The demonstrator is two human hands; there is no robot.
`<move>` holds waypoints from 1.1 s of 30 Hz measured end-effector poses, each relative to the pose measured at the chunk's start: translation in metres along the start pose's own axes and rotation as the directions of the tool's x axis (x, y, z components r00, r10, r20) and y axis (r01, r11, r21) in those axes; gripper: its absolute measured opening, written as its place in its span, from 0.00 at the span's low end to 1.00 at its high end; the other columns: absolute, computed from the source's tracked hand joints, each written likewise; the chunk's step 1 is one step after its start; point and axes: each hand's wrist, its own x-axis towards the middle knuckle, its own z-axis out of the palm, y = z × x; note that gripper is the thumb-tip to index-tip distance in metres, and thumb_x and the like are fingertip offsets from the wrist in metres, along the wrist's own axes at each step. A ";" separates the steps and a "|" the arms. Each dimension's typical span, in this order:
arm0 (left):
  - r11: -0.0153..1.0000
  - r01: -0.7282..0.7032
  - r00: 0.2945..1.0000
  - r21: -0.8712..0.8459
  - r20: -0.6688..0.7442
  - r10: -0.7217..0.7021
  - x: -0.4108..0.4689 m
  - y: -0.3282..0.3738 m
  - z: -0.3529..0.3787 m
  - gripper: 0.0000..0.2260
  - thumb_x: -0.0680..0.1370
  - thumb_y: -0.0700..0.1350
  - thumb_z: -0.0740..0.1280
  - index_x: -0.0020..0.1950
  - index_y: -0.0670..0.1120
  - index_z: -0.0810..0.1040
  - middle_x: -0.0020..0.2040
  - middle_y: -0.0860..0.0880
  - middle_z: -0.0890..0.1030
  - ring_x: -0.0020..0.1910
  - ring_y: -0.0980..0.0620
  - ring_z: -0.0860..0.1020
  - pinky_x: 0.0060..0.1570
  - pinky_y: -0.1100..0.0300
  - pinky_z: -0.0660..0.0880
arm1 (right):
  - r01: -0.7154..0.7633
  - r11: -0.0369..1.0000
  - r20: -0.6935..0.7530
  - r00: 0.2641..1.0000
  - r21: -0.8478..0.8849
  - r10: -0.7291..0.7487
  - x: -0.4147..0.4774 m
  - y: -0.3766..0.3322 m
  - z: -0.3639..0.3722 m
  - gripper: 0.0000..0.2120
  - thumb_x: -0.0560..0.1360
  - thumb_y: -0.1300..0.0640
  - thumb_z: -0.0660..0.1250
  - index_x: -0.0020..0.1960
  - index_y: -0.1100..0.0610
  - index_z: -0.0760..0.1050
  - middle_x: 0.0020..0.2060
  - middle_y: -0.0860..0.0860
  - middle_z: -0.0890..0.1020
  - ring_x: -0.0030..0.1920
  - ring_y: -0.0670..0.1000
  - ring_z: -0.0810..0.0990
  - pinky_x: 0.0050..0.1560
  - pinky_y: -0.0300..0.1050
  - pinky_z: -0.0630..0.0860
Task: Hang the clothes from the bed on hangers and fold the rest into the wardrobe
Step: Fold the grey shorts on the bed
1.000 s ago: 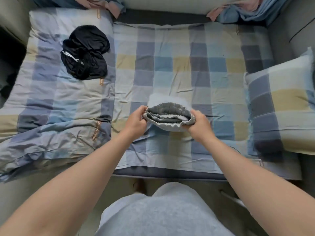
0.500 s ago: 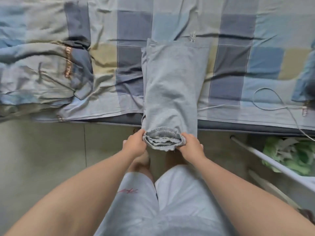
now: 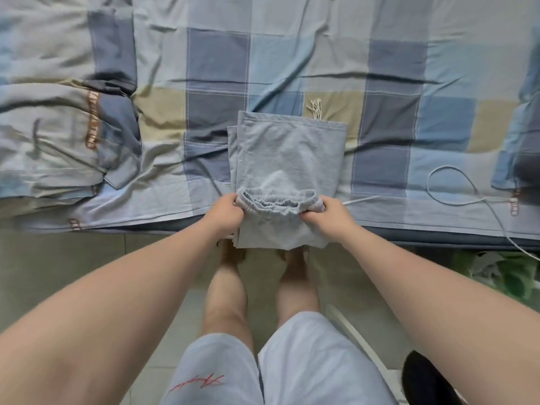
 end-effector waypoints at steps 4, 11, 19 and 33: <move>0.990 -0.118 0.987 -0.078 -0.116 0.109 0.045 0.049 -0.028 0.13 0.78 0.37 0.58 0.58 0.42 0.79 0.56 0.41 0.82 0.53 0.41 0.79 0.53 0.49 0.78 | 0.118 0.993 -0.109 0.987 0.025 -0.114 0.049 -0.039 -0.041 0.10 0.73 0.51 0.74 0.53 0.52 0.81 0.48 0.51 0.84 0.53 0.53 0.81 0.47 0.45 0.74; 0.977 -0.139 0.942 -0.164 -0.326 0.079 0.118 0.082 -0.037 0.17 0.80 0.48 0.65 0.68 0.48 0.72 0.55 0.50 0.78 0.53 0.49 0.76 0.45 0.61 0.70 | 0.172 0.976 -0.318 0.940 0.131 -0.123 0.129 -0.064 -0.055 0.18 0.78 0.51 0.69 0.65 0.58 0.75 0.59 0.56 0.80 0.56 0.56 0.79 0.60 0.51 0.76; 0.979 0.043 0.883 -0.198 -0.451 -0.130 0.129 0.033 0.016 0.46 0.69 0.64 0.74 0.79 0.49 0.57 0.77 0.46 0.61 0.75 0.42 0.62 0.74 0.46 0.61 | -0.035 0.994 -0.504 0.860 0.105 0.084 0.144 0.012 -0.020 0.43 0.73 0.35 0.69 0.80 0.50 0.54 0.78 0.52 0.59 0.77 0.57 0.58 0.75 0.60 0.57; 0.945 0.077 0.971 -0.317 -0.190 -0.143 0.131 0.025 0.020 0.20 0.78 0.46 0.71 0.67 0.43 0.72 0.63 0.45 0.78 0.62 0.43 0.76 0.56 0.55 0.71 | -0.140 0.755 0.035 0.988 0.641 0.153 0.141 0.021 -0.001 0.26 0.68 0.50 0.80 0.64 0.54 0.77 0.52 0.51 0.85 0.51 0.52 0.84 0.45 0.44 0.79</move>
